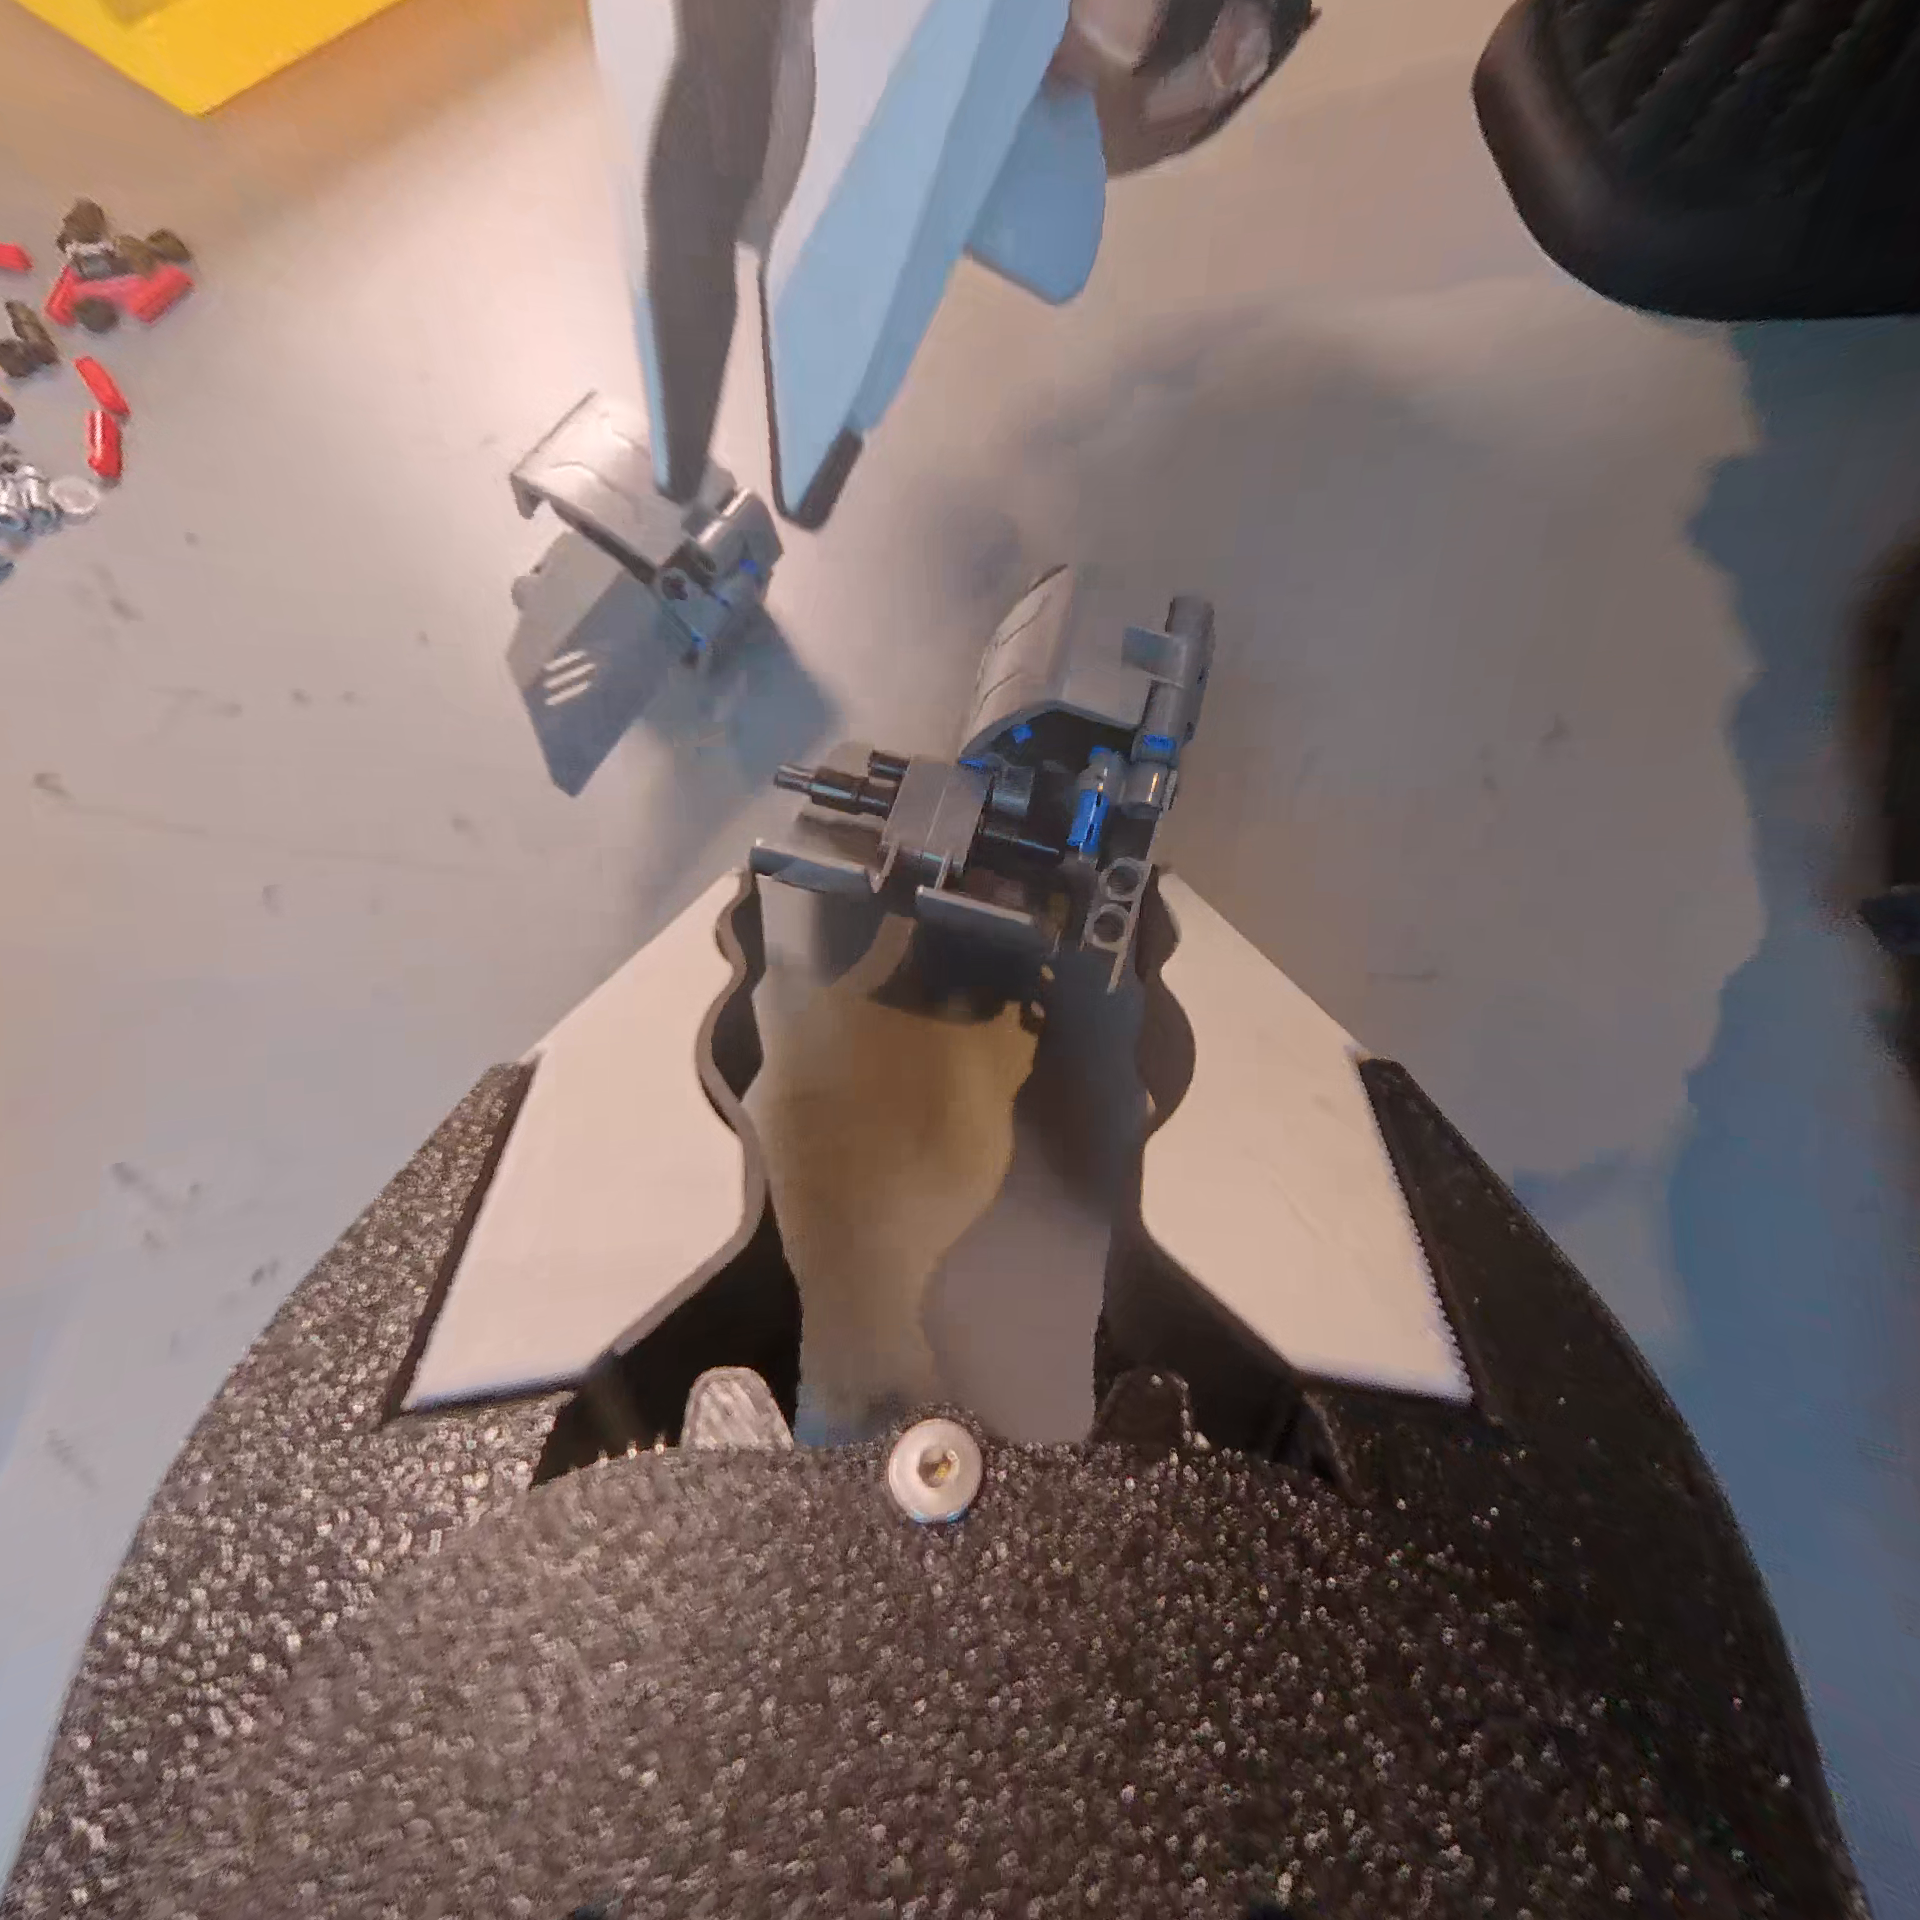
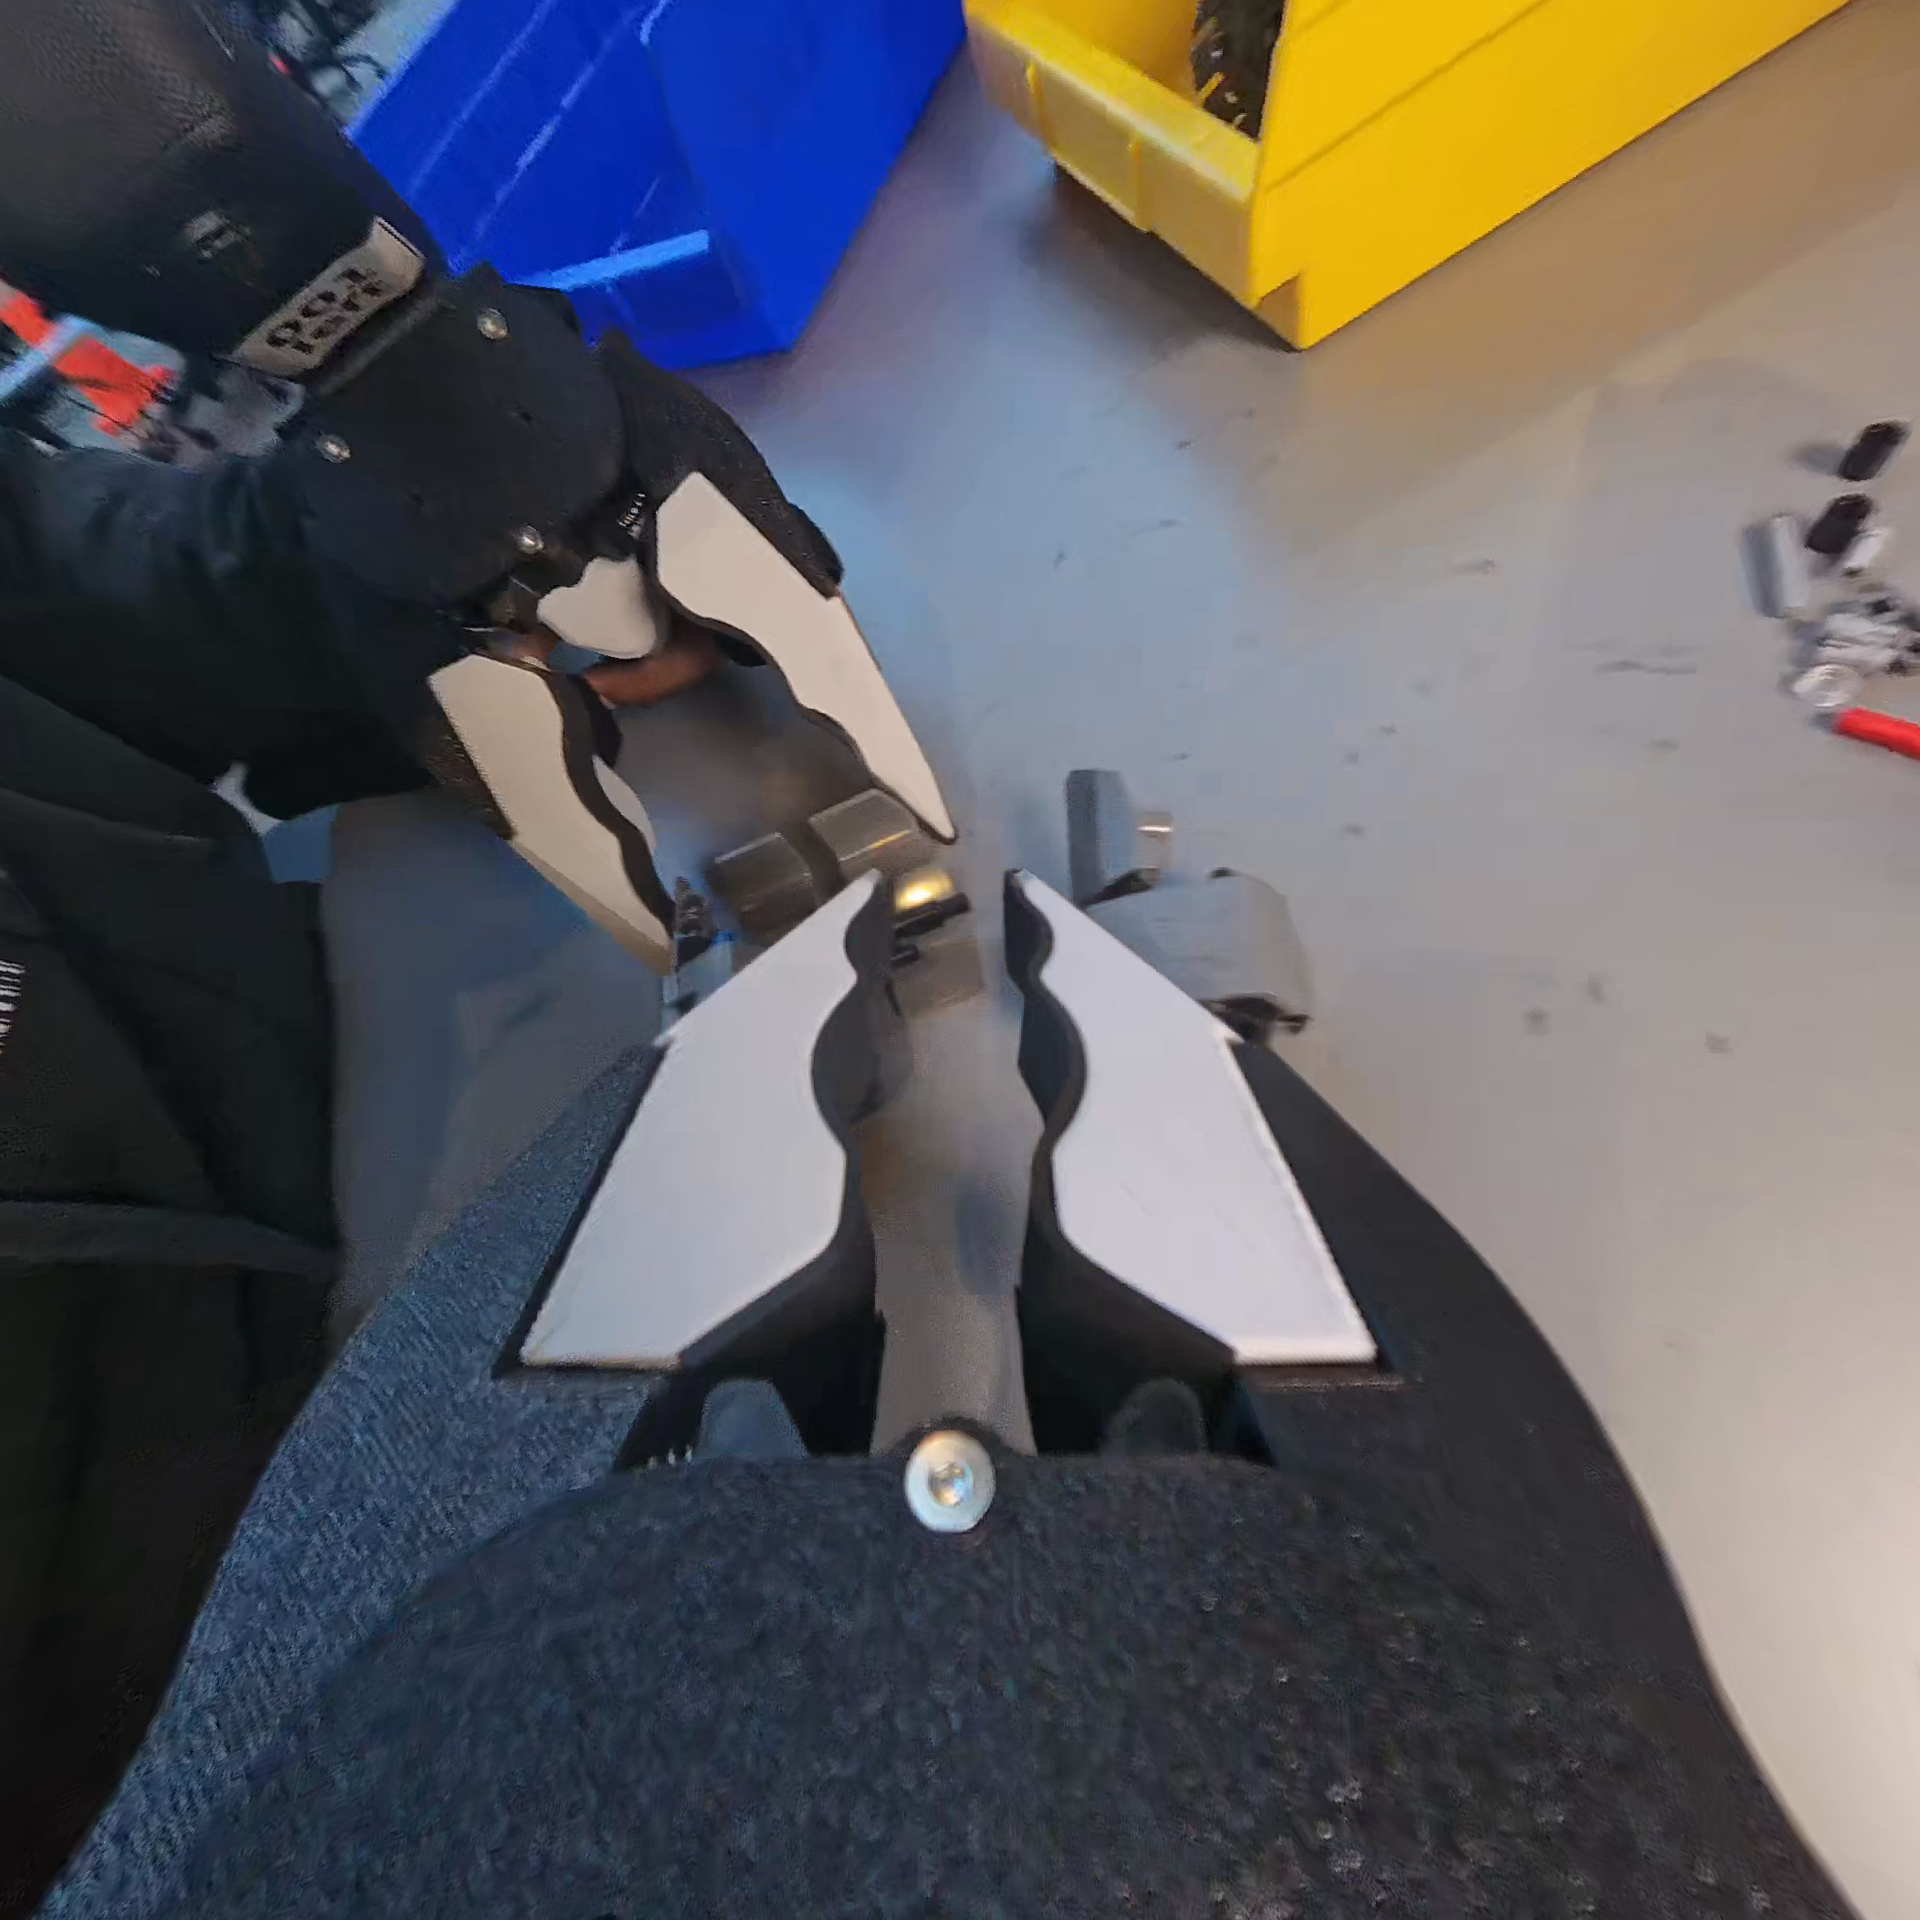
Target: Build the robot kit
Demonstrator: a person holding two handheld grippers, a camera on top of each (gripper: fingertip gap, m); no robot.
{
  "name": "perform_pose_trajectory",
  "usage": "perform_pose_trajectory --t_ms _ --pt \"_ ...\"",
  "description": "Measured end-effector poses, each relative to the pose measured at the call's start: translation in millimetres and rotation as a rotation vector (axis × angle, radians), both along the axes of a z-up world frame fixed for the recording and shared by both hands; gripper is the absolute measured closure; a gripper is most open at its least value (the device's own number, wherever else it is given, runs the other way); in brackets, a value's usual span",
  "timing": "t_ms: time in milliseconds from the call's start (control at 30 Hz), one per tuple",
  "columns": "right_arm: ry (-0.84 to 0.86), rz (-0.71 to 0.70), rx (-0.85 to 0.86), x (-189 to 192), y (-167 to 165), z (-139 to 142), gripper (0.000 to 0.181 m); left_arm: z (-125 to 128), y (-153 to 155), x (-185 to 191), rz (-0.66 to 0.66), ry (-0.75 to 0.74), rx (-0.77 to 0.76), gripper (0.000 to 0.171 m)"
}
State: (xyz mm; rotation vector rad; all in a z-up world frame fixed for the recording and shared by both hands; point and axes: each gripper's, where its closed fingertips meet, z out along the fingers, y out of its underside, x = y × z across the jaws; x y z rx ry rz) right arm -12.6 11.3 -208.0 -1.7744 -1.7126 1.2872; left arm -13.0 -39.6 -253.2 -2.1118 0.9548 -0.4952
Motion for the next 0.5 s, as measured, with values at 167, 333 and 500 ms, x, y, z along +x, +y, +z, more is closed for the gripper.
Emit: perform_pose_trajectory --t_ms 167,333,500 --pt "-0.003 0.105 0.574 4 30 -10 0.119 -2 2 -5 0.013 0.007 -0.012 0.1" --pt "-0.036 0.322 0.843 -2 30 -37 0.131 -6 4 -8 0.015 0.047 0.002 0.109" --pt "-0.111 0.241 0.266 -5 28 -32 0.136 -4 1 -10 0.016 0.027 -0.005 0.102"
